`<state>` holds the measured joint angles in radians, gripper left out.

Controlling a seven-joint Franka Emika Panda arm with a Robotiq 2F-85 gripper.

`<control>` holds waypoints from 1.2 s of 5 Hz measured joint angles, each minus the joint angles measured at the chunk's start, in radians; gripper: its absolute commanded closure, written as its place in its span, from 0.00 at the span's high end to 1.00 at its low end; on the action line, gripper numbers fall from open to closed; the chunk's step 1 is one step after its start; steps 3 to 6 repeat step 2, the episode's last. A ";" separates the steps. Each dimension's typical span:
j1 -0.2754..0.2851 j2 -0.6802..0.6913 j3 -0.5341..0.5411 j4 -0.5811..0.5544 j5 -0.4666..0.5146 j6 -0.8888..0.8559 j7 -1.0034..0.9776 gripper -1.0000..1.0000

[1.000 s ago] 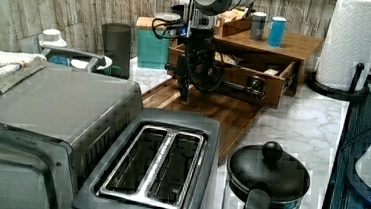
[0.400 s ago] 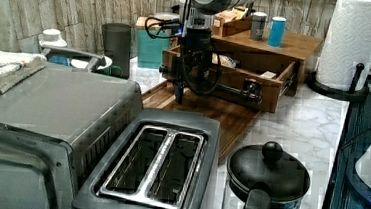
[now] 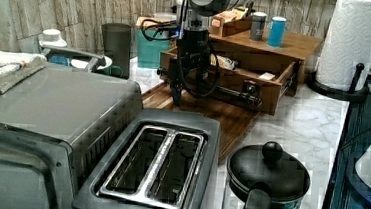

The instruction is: Open the drawer.

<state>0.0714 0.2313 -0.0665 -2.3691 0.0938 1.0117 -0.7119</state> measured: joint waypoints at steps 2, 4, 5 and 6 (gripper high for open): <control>0.005 -0.009 -0.002 -0.020 -0.005 0.034 0.000 1.00; 0.005 -0.009 -0.002 -0.020 -0.005 0.034 0.000 1.00; 0.005 -0.009 -0.002 -0.020 -0.005 0.034 0.000 1.00; 0.005 -0.009 -0.002 -0.020 -0.005 0.034 0.000 1.00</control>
